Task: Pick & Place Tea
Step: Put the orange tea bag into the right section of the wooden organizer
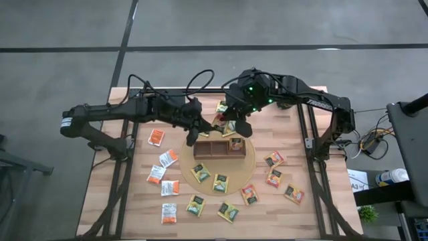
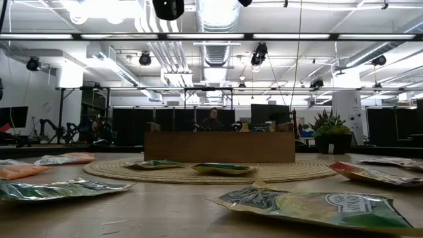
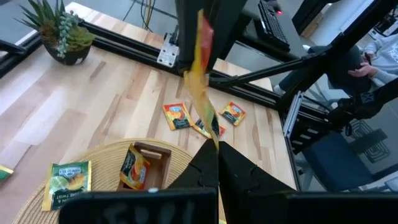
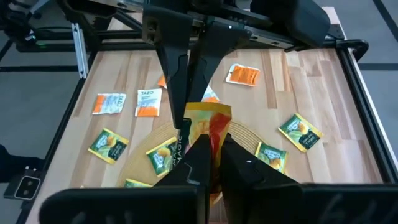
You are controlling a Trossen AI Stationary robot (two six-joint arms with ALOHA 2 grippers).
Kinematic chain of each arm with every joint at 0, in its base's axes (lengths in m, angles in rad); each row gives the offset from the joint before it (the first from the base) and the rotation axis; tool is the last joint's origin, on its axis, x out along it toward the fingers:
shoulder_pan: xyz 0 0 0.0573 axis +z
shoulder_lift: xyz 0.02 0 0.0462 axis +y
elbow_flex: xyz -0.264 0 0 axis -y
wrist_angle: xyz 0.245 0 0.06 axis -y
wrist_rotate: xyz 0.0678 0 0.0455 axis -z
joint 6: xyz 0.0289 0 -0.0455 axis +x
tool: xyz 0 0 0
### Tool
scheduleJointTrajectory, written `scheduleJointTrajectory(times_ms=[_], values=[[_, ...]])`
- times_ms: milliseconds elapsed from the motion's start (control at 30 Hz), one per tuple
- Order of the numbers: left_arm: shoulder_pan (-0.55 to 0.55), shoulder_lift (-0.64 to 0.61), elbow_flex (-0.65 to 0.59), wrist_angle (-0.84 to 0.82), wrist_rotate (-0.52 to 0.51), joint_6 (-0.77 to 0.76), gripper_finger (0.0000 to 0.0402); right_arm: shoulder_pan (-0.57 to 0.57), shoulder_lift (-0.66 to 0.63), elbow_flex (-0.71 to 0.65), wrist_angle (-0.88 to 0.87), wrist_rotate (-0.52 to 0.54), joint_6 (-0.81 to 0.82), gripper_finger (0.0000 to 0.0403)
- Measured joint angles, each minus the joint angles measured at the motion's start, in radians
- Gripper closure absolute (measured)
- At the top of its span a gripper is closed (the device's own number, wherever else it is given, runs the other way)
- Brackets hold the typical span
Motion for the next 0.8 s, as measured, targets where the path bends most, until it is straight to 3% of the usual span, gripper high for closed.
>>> scheduleJointTrajectory(times_ms=[167,333,600,800], values=[[0.001,-0.003,0.003,0.034,-0.023,-0.028,0.0401,-0.010,-0.033,0.028,-0.031,0.003,0.000,0.0389],[-0.001,-0.002,-0.002,0.098,-0.034,-0.064,0.0381,-0.015,-0.103,0.048,-0.045,0.103,0.003,0.0390],[0.003,-0.002,0.000,0.304,-0.054,-0.074,0.0285,-0.011,-0.199,0.038,-0.052,0.273,0.067,0.0390],[0.004,-0.002,0.000,0.414,-0.188,-0.014,0.0209,-0.001,-0.261,0.030,-0.041,0.420,0.082,0.0390]])
